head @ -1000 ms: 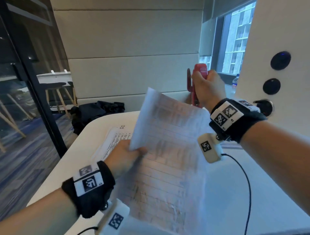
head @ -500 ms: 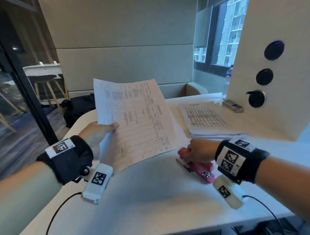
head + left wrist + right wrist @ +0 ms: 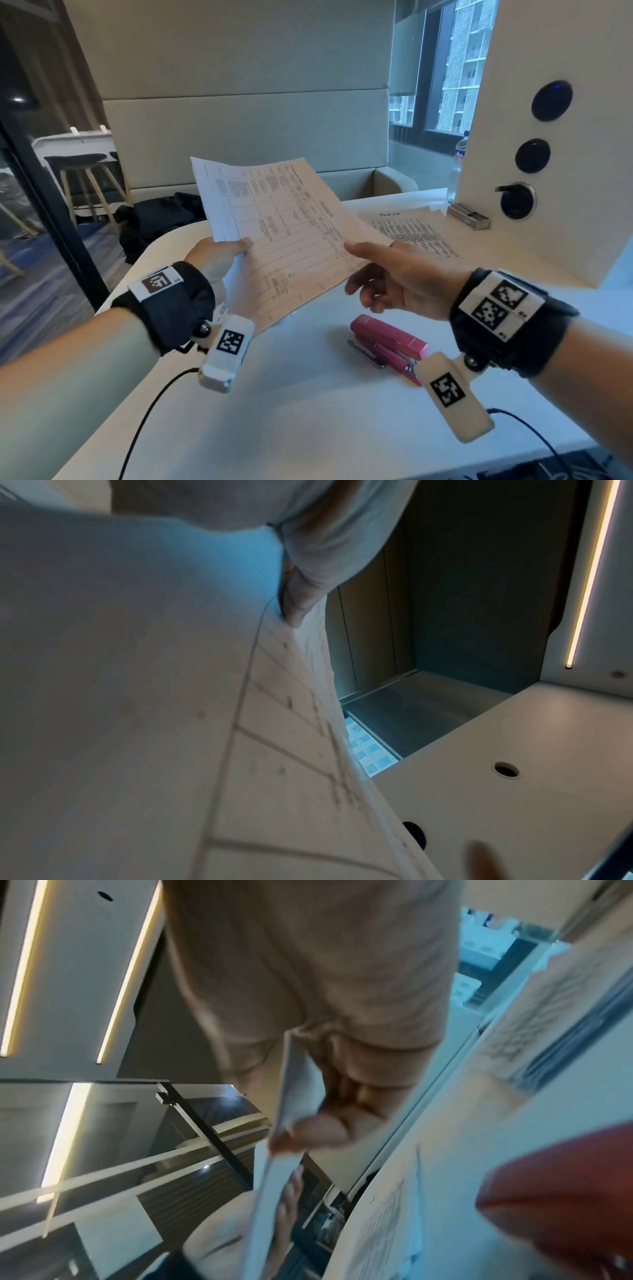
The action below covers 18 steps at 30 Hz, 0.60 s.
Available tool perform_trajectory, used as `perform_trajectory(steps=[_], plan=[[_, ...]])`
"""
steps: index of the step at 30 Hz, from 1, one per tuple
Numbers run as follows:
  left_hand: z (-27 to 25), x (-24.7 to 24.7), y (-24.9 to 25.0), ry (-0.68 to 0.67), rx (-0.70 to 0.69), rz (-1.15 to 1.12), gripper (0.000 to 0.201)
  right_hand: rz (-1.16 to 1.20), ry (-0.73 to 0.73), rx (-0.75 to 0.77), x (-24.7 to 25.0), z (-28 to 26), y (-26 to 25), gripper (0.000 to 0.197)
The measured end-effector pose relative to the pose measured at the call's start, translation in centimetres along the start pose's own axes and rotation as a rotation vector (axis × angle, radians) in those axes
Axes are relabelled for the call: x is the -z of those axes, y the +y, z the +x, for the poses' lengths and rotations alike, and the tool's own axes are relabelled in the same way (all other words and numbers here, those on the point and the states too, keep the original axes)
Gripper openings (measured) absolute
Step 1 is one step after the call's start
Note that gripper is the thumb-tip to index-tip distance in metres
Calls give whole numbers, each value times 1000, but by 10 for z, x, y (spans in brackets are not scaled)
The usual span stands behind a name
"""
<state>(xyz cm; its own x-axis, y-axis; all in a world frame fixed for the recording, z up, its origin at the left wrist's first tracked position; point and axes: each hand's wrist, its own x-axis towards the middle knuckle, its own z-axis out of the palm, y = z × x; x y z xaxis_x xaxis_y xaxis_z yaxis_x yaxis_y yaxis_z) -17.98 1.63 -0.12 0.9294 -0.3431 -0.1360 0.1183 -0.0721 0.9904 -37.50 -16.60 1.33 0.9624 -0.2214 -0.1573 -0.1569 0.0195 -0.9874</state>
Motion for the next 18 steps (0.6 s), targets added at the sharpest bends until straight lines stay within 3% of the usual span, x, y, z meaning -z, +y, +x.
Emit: perform_trajectory(steps=[4, 7, 9, 14, 18], plan=[[-1, -17, 1, -58, 26, -43, 24, 240, 292, -2, 4, 14, 4, 9], [-6, -24, 4, -154, 75, -36, 26, 339, 415, 7, 27, 27, 2, 16], [-7, -17, 2, -197, 64, 108, 31, 362, 478, -15, 47, 36, 1, 22], [-2, 10, -11, -305, -30, 747, 20, 335, 591, -94, 97, 54, 14, 26], [3, 25, -16, -244, -31, 919, 20, 249, 633, -192, 116, 65, 34, 30]])
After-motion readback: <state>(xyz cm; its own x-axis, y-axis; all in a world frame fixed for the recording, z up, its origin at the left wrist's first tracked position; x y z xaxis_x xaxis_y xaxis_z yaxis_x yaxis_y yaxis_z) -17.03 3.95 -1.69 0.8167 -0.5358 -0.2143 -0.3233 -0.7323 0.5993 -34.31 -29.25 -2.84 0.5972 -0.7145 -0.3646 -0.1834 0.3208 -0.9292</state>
